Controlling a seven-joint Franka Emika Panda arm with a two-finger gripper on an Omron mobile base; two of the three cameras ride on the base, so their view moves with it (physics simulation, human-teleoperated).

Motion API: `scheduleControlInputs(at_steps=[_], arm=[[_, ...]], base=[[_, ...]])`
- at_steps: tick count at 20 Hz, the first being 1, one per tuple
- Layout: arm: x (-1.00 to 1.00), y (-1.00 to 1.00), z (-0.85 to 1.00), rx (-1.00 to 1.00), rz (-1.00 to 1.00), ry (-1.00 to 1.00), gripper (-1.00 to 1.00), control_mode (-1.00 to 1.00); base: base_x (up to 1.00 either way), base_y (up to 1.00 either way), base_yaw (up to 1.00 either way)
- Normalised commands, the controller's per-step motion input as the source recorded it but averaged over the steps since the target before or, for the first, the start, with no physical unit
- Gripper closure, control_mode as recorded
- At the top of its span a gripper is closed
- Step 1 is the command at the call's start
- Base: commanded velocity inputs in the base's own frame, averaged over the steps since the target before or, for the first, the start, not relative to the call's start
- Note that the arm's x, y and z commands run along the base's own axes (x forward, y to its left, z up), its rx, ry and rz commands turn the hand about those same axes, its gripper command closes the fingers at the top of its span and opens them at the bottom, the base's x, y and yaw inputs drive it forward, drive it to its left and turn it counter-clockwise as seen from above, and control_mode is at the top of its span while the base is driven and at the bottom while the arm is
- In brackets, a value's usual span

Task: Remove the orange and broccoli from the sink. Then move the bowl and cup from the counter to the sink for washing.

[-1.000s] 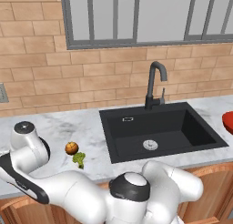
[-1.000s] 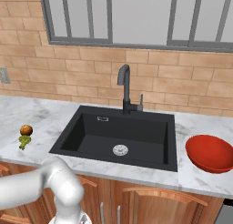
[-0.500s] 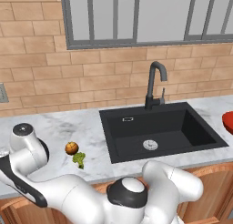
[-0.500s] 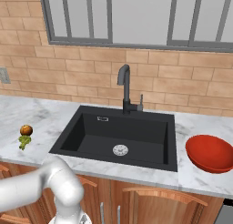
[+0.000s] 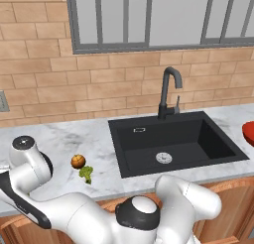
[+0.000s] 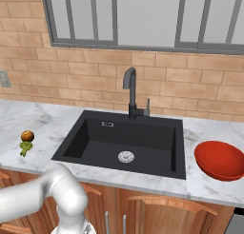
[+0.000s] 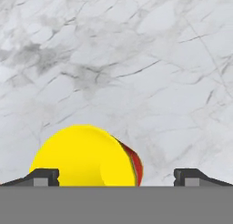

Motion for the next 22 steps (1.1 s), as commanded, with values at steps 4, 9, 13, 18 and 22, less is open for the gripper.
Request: scheduleControlInputs(at_steps=[4, 9, 13, 18, 22], arm=[[0.01, -0.07, 0.00, 0.00, -0.05, 0.00, -1.00, -1.00], [0.00, -0.12, -0.07, 0.00, -0.07, 0.00, -1.00, -1.00], [0.00, -0.09, -0.13, 0.00, -0.08, 0.04, -1.00, -1.00], [0.00, -0.01, -0.18, 0.00, -0.05, 0.07, -1.00, -1.00], [0.06, 0.03, -0.14, 0.00, 0.00, 0.05, 1.00, -1.00]], base=[[0.00, 0.00, 0.00], [0.00, 0.00, 0.00], [0.00, 0.00, 0.00], [0.00, 0.00, 0.00], [0.00, 0.00, 0.00]])
